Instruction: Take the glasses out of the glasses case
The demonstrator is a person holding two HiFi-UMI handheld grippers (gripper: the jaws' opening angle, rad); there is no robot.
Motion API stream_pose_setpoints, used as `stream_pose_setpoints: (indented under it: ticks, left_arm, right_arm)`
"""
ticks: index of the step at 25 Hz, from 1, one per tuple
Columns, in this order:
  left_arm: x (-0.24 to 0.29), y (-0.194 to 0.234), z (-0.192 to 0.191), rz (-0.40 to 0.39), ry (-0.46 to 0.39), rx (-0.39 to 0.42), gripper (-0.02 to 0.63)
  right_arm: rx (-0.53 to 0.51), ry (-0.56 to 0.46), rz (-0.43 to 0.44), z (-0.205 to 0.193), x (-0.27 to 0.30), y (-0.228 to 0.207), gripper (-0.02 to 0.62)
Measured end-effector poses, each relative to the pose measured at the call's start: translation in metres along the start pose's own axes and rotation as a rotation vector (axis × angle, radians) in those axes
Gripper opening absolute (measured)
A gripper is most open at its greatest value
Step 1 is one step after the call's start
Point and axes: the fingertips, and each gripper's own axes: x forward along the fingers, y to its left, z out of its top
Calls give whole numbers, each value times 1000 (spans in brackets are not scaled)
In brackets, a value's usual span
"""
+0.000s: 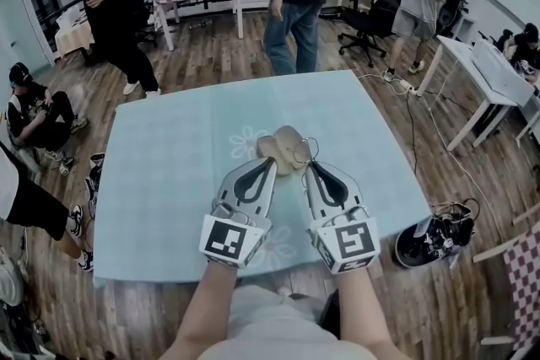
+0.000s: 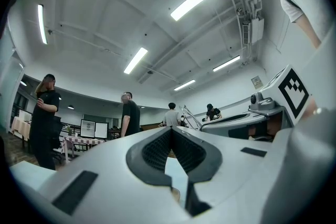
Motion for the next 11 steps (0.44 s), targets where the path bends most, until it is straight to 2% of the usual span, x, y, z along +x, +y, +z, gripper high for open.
stream_pose_setpoints:
  ticks: [11]
  left_arm:
    - [-6,0,6,8,-2,-4,8]
  right_arm:
    - [10,-7,19,3,-4,12,24]
